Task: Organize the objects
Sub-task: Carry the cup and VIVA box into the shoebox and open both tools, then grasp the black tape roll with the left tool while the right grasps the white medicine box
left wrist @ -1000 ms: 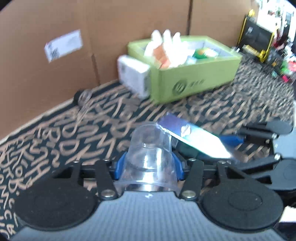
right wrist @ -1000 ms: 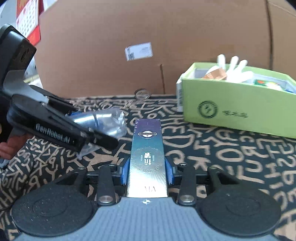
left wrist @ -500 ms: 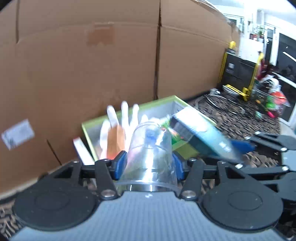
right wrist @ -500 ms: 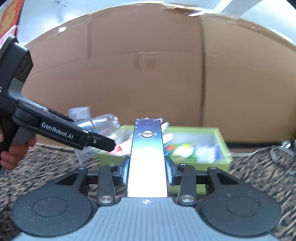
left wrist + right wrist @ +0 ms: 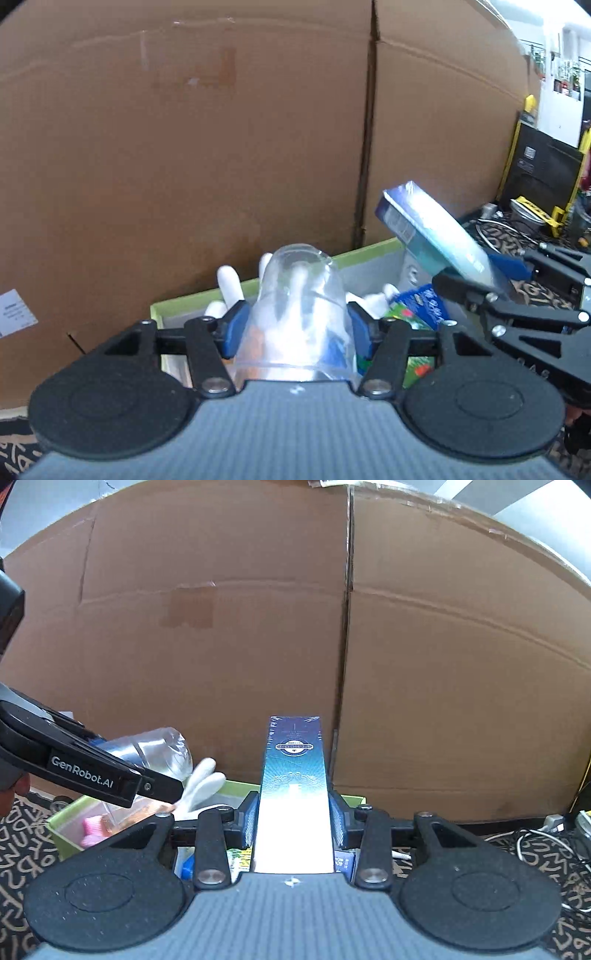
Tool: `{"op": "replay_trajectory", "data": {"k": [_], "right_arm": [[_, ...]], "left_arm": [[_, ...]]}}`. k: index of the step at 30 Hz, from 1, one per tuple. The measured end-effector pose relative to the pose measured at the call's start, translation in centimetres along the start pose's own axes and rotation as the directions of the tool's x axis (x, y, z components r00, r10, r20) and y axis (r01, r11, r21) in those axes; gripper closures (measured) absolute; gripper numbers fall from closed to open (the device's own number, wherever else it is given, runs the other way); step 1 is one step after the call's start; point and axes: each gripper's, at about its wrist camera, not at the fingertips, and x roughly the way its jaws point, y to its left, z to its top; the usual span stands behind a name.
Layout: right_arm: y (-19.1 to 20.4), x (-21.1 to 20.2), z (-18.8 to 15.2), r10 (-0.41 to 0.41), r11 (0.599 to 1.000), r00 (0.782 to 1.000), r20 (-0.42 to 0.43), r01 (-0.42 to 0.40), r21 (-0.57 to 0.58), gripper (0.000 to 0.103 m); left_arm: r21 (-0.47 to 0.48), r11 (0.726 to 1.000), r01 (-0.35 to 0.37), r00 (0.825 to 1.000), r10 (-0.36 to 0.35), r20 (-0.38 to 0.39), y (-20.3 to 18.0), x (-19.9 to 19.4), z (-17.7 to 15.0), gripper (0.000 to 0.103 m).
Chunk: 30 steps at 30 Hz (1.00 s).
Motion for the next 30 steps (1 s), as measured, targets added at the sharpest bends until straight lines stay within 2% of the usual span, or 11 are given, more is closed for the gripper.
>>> {"op": "replay_trajectory", "data": {"k": [1, 2, 3, 6, 11, 16, 20, 24, 30], "right_arm": [[-0.1, 0.6, -0.3, 0.006, 1.000, 1.000, -0.018, -0.005, 0.009, 0.047], [-0.2, 0.7, -0.8, -0.002, 1.000, 1.000, -0.025, 0.002, 0.019, 0.029], [-0.1, 0.6, -1.3, -0.017, 1.000, 1.000, -0.017, 0.017, 0.023, 0.022], [0.2, -0.2, -2.3, -0.031, 0.999, 1.000, 0.003, 0.031, 0.007, 0.020], [0.8, -1.3, -2.4, -0.039, 0.999, 0.999, -0.012, 0.039, 0.021, 0.017], [2.1, -4.3, -1.0, -0.068, 0.994, 0.998, 0.018, 0.066, 0.084, 0.010], [3.8, -7.0, -0.6, -0.067, 0.991, 0.997, 0.033, 0.062, 0.120, 0.007], [5.8, -8.5, -1.1, -0.033, 0.989, 0.999, 0.043, 0.027, 0.146, 0.005], [9.8, -10.5, -2.7, 0.016, 0.993, 1.000, 0.022, -0.018, 0.117, 0.005]], "left_arm": [[0.000, 1.000, 0.001, 1.000, -0.001, 0.003, 0.1, 0.3, -0.2, 0.012], [-0.009, 1.000, -0.006, 1.000, 0.006, 0.004, 0.2, 0.5, -0.6, 0.000], [-0.025, 0.999, -0.021, 1.000, 0.022, 0.015, 0.4, 0.5, -1.1, 0.000], [-0.041, 0.999, -0.002, 1.000, 0.002, 0.007, 0.9, 0.6, -2.1, 0.000], [-0.093, 0.995, -0.017, 1.000, 0.016, -0.008, 1.4, -0.1, -2.4, 0.000], [-0.100, 0.994, -0.045, 0.999, 0.047, 0.017, 1.5, -3.8, -2.4, 0.000], [-0.118, 0.990, -0.070, 0.997, 0.071, 0.005, 1.7, -7.1, -3.2, 0.000], [-0.087, 0.986, -0.144, 0.988, 0.149, 0.045, 2.1, -10.6, -4.9, 0.000], [-0.094, 0.969, -0.229, 0.971, 0.234, 0.046, 4.4, -14.6, -8.0, 0.000]]}}
